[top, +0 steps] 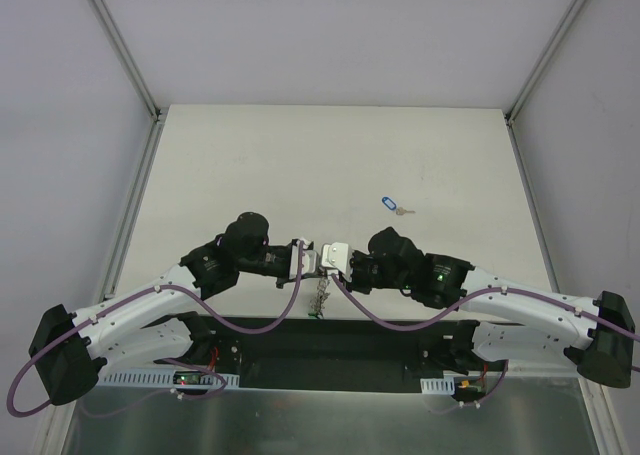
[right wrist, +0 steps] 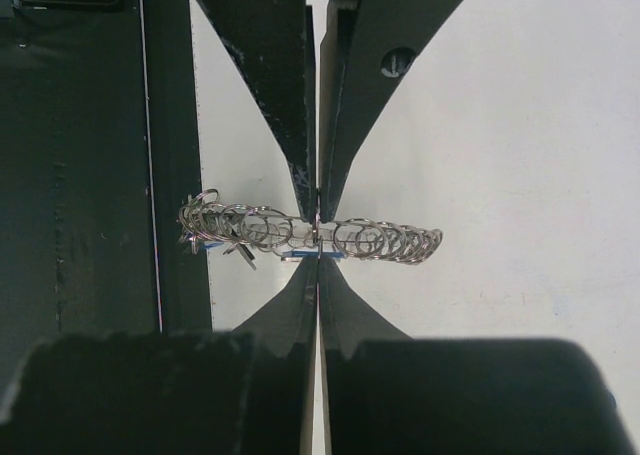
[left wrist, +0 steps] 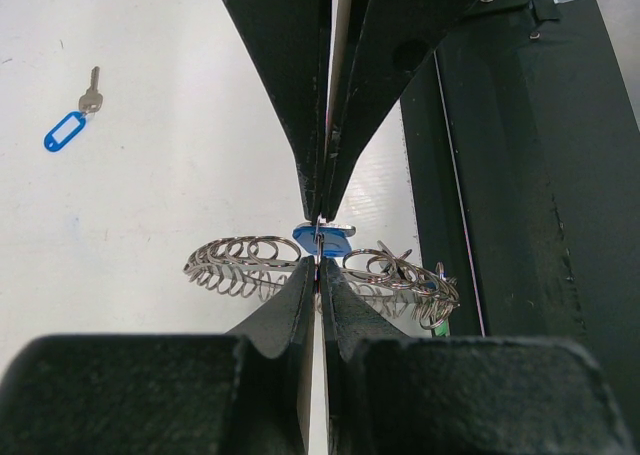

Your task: Put the keys on the keyring

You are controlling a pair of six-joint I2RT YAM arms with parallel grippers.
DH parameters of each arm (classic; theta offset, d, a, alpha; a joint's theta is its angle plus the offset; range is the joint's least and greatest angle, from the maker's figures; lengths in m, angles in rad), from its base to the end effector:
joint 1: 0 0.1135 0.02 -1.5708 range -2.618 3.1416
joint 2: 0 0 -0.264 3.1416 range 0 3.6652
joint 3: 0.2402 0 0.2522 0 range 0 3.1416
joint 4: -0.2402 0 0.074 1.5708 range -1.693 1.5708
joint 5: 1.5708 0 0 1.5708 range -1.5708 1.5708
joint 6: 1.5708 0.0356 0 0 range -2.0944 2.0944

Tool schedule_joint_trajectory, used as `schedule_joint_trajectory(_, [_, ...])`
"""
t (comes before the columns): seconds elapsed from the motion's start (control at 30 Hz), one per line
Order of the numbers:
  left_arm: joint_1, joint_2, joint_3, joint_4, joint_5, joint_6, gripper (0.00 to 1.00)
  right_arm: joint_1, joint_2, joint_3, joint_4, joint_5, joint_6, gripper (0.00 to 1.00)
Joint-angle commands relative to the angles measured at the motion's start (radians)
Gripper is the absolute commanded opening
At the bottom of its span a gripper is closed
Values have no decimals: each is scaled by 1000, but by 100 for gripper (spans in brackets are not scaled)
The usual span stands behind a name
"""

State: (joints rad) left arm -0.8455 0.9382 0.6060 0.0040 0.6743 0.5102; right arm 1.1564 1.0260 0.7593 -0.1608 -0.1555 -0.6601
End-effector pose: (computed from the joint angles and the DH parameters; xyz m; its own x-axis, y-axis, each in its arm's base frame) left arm 0.1236 -0.1730 0.2704 0.2903 0.2476 -0.9243 0.9566 -0.0516 0.2867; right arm 0.0894 0.2170 0.2873 0.4574 -0.4646 -0.7582 -0.8615 -0.0204 -0.5073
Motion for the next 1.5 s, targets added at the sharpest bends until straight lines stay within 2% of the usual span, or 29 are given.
schedule_joint_trajectory(0.0, [-15,-18,-2,77,31,-1,0,3,0,34,44,-44,16,1])
schedule_joint_trajectory(0.6, [-17,-29,-17,91,36,22,0,-6,-32,26,43,-64,7,1])
schedule_joint_trajectory(0.9, [-15,-26,-72,177,65,24,0,-30,-58,124,-155,-47,10,1])
schedule_joint_trajectory(1.07, [-15,-27,-98,255,82,31,0,-80,-37,182,-232,-140,42,1])
schedule_joint_trajectory(1.3, [-6,-19,-103,261,85,67,0,-148,22,259,-376,-233,40,1])
schedule_joint_trajectory(1.47, [17,-13,-100,283,114,53,0,-159,61,278,-394,-286,31,1])
